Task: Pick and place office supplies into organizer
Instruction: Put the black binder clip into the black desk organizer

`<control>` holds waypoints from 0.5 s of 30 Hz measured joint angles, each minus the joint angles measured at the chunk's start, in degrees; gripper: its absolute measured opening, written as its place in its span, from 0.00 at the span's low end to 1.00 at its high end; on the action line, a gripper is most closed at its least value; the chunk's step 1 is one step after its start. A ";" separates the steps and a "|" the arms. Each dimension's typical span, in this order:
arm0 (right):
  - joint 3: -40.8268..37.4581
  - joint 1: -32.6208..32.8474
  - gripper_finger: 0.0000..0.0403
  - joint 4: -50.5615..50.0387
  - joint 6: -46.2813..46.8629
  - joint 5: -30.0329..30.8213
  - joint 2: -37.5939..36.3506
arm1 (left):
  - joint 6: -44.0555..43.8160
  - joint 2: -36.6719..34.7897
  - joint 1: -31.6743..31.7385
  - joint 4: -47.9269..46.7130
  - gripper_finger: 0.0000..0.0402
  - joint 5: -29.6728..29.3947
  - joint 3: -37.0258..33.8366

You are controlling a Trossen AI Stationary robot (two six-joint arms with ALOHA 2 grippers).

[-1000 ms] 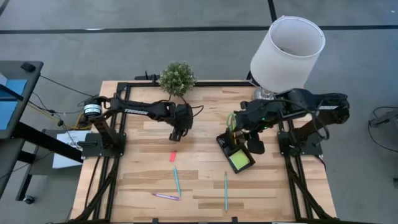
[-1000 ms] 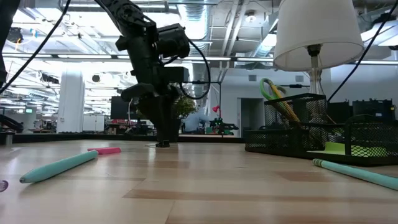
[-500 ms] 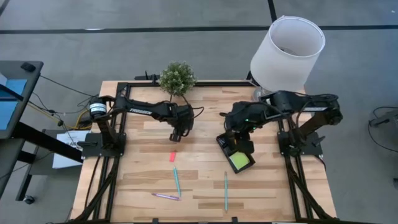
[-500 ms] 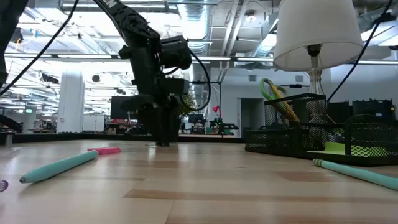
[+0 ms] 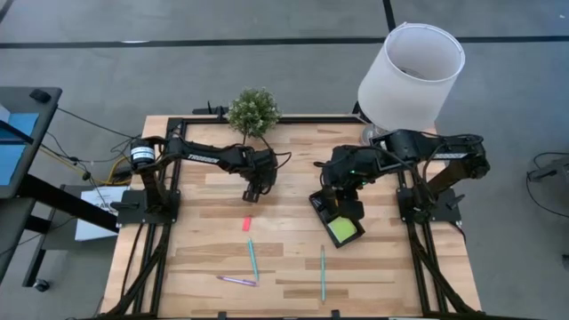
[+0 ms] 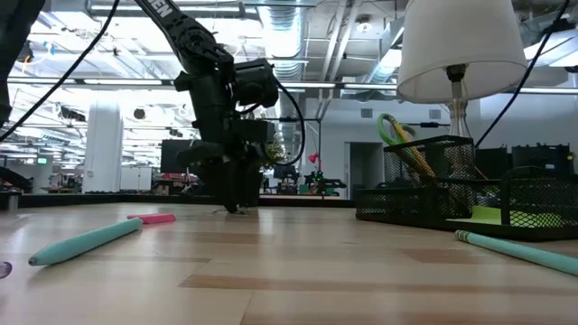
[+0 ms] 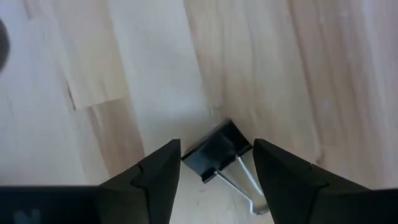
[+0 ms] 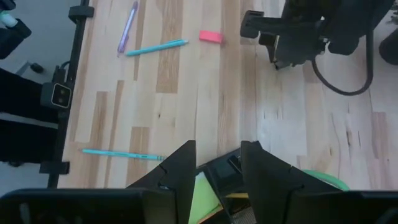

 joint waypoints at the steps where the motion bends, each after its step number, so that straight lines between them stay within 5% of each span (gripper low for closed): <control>1: 0.00 0.00 0.29 0.00 -0.04 0.00 0.00 | -0.05 0.00 -0.01 0.11 0.48 0.03 0.00; 15: 0.00 -0.25 0.29 -0.49 -0.13 -0.22 0.00 | -0.43 1.82 -0.03 1.15 0.39 -0.35 0.26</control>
